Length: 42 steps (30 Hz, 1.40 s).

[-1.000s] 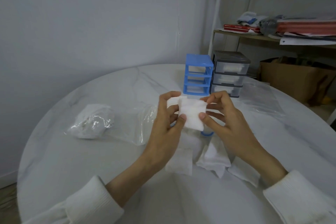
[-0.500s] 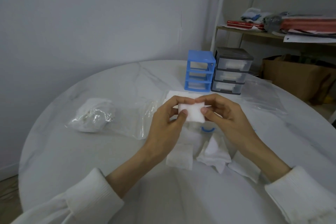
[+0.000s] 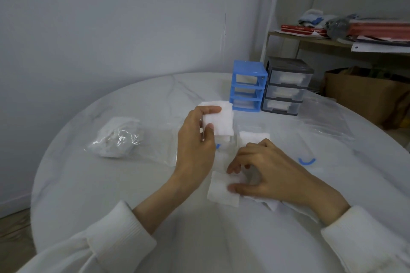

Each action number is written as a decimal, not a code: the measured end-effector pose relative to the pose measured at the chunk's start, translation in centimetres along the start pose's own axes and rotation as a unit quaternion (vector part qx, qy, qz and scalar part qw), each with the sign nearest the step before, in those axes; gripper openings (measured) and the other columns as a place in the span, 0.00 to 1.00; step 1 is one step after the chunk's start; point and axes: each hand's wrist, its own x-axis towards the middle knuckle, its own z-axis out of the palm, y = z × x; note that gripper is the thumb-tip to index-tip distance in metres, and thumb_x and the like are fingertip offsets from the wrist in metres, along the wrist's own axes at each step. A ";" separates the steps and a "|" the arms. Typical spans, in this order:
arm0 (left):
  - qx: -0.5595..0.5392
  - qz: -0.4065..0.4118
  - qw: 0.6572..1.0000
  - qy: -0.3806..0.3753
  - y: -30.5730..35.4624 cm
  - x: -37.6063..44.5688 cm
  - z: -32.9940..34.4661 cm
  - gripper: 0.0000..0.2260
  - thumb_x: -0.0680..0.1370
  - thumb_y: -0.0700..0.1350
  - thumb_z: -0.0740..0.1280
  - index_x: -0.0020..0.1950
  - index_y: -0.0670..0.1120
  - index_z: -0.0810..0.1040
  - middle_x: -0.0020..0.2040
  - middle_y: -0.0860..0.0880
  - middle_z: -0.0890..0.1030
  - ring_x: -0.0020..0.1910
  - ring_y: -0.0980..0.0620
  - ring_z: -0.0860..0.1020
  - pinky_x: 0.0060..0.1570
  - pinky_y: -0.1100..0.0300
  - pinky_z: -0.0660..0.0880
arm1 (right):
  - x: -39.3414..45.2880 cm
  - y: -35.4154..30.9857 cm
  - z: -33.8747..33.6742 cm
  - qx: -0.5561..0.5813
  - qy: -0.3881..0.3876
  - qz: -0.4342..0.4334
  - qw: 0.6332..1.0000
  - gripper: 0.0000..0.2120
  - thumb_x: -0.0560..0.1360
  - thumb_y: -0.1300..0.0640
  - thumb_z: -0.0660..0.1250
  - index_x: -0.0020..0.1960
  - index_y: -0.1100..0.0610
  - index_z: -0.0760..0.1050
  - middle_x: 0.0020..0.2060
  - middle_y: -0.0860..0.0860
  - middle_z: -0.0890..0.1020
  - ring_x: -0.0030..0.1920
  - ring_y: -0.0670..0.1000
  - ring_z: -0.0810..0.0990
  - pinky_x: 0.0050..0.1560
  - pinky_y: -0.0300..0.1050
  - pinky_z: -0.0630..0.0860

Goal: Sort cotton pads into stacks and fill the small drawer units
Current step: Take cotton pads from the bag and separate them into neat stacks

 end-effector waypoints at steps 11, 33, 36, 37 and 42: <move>0.010 -0.019 1.000 -0.002 -0.2 -0.1 0.2 0.18 0.76 0.31 0.58 0.51 0.54 0.74 0.52 0.51 0.77 0.46 0.51 0.75 0.46 0.57 0.74 | 0.0 0.1 0.0 0.047 0.066 0.019 0.997 0.08 0.76 0.50 0.65 0.45 0.41 0.65 0.41 0.35 0.73 0.50 0.38 0.69 0.57 0.26 0.53; -0.122 -0.038 0.980 -0.155 0.6 -1.3 0.8 0.10 0.81 0.46 0.56 0.56 0.50 0.76 0.51 0.56 0.80 0.53 0.55 0.77 0.55 0.57 0.75 | 0.8 0.3 -1.3 0.450 0.308 0.168 0.821 0.13 0.70 0.65 0.70 0.50 0.58 0.70 0.33 0.48 0.78 0.29 0.39 0.78 0.33 0.30 0.73; -0.125 -0.049 0.978 -0.158 0.8 -1.3 0.8 0.10 0.82 0.46 0.57 0.56 0.46 0.76 0.49 0.52 0.80 0.48 0.58 0.77 0.48 0.65 0.74 | 0.8 0.1 -1.4 0.463 0.315 0.163 0.812 0.11 0.70 0.66 0.70 0.48 0.56 0.70 0.35 0.49 0.77 0.29 0.40 0.77 0.32 0.30 0.73; -0.130 -0.051 0.977 -0.164 0.9 -1.3 0.8 0.09 0.81 0.45 0.59 0.57 0.45 0.75 0.49 0.52 0.80 0.47 0.59 0.78 0.46 0.66 0.74 | 0.8 0.0 -1.4 0.457 0.311 0.163 0.817 0.11 0.70 0.65 0.70 0.48 0.55 0.70 0.35 0.49 0.77 0.29 0.40 0.78 0.32 0.30 0.74; -0.104 -0.039 0.980 -0.164 0.5 -1.5 1.2 0.08 0.80 0.40 0.62 0.58 0.44 0.75 0.52 0.49 0.81 0.49 0.53 0.81 0.50 0.58 0.79 | 0.7 -0.1 -0.7 0.395 0.301 0.175 0.850 0.12 0.69 0.61 0.72 0.45 0.51 0.70 0.39 0.49 0.79 0.33 0.53 0.81 0.35 0.40 0.79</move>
